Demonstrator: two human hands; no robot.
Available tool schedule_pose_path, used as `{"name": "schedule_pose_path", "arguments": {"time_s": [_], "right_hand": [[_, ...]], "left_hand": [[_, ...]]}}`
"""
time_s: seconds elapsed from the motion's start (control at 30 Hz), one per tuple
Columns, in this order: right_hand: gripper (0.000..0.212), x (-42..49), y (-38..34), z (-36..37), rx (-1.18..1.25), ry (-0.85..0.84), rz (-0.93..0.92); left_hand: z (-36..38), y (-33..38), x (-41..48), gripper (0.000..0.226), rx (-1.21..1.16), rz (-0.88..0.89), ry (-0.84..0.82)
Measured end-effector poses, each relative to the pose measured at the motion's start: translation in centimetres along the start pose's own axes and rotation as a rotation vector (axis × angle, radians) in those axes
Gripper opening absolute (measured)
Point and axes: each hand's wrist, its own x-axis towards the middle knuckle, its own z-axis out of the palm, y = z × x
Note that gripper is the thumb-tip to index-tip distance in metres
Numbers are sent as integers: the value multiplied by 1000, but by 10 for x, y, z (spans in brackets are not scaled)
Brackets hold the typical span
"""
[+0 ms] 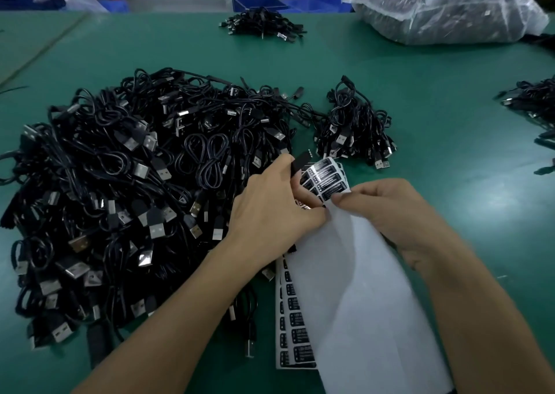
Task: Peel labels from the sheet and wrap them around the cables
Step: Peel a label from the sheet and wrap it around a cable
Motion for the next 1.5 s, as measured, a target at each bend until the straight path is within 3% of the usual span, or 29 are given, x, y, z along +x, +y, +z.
{"name": "schedule_pose_path", "arguments": {"time_s": [0.17, 0.3, 0.47, 0.73, 0.93, 1.1, 1.5], "right_hand": [[31, -1, -1, 15, 99, 64, 49], [24, -2, -1, 18, 154, 99, 38], [21, -2, -3, 17, 209, 81, 51], [37, -7, -7, 17, 24, 0, 25], [33, -8, -7, 19, 129, 3, 66], [42, -11, -10, 20, 182, -28, 69], [41, -11, -9, 19, 184, -79, 43]], "left_hand": [[-4, 6, -3, 52, -40, -19, -33], [-4, 5, -5, 51, -22, 7, 3], [-5, 3, -4, 48, -48, 30, 46], [-3, -1, -4, 44, -13, 41, 31], [-3, -1, -4, 43, -13, 41, 40], [-2, 0, -4, 41, -13, 46, 54], [-3, 3, -5, 41, -40, 45, 83]]}}
